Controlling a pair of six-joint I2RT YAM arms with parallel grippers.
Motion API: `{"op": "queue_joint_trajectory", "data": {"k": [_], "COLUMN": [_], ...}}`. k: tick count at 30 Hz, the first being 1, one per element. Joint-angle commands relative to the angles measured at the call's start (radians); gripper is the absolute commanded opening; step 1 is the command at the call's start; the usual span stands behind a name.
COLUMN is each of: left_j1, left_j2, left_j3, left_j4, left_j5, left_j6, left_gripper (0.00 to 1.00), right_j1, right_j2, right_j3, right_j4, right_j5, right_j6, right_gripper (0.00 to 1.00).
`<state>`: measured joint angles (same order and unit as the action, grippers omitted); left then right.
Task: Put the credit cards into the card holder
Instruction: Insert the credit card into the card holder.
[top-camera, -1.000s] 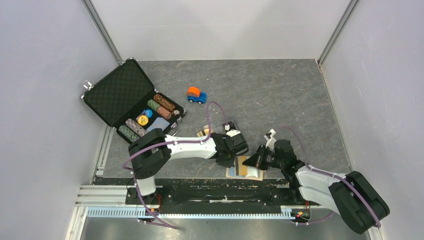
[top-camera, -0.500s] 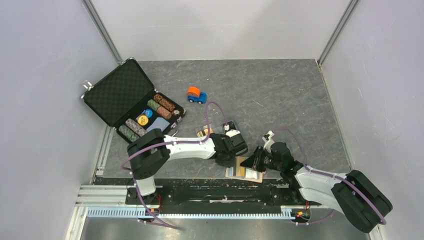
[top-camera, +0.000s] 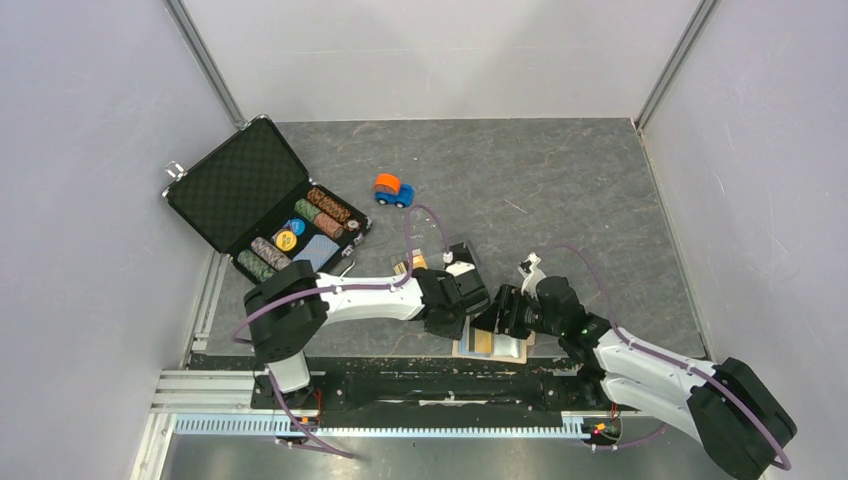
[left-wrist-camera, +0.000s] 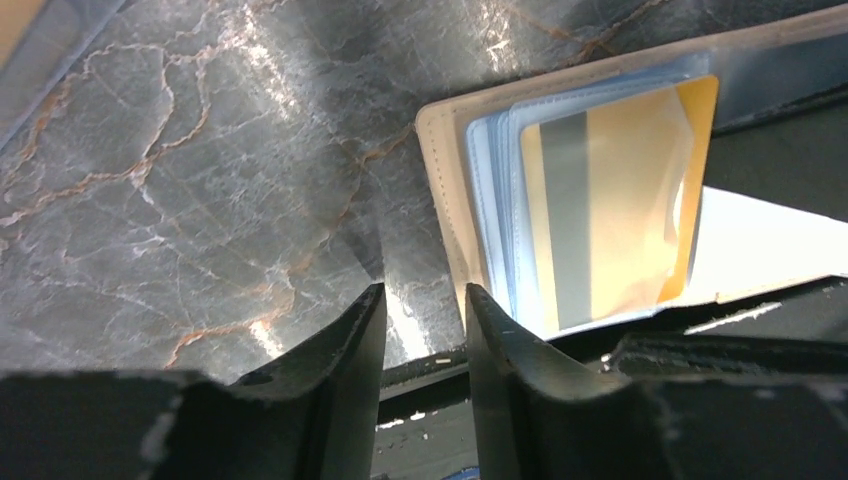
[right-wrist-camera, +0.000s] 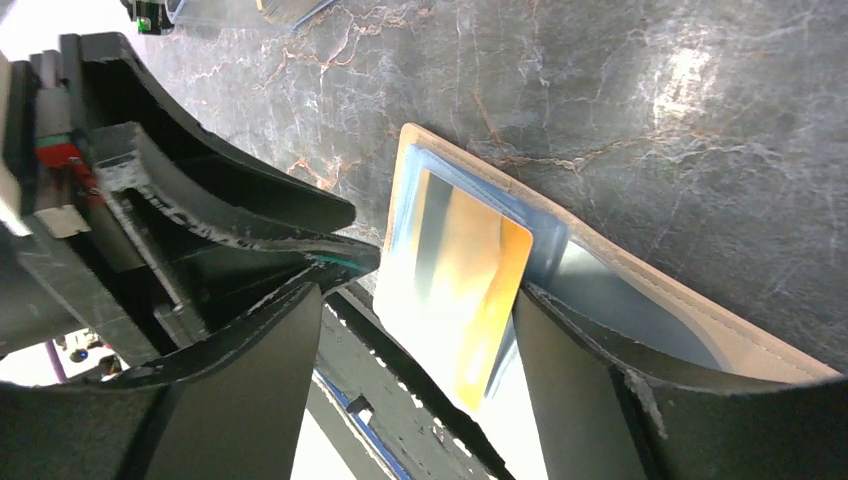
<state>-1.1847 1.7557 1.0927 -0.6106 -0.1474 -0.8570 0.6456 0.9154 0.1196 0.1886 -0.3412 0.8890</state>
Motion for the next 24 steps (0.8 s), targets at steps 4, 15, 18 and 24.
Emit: {"op": "queue_joint_trajectory", "data": {"k": [4,15,18,24], "left_j1": [-0.003,0.062,0.084,0.105], "left_j2": [-0.118,-0.223,-0.257,-0.284], "left_j3": [-0.004,-0.119,-0.157,-0.231], "left_j4": [-0.016,0.111,0.151,0.267], "left_j5": [0.0,0.106,0.141,0.225], "left_j6": [-0.023,-0.03,-0.032,-0.067], "left_gripper": [0.48,0.47,0.48,0.54], "right_j1": [0.017,0.079,0.102,0.115], "right_j2": [0.025,0.156,0.184,0.16], "right_j3": [0.033,0.062,0.092,0.174], "right_j4": [-0.207,-0.153,-0.15,-0.318], "right_j5": [0.104,0.087,0.092,0.193], "right_j6": [-0.11,-0.108,-0.107,-0.186], "right_gripper": [0.77,0.43,0.38,0.58]}}
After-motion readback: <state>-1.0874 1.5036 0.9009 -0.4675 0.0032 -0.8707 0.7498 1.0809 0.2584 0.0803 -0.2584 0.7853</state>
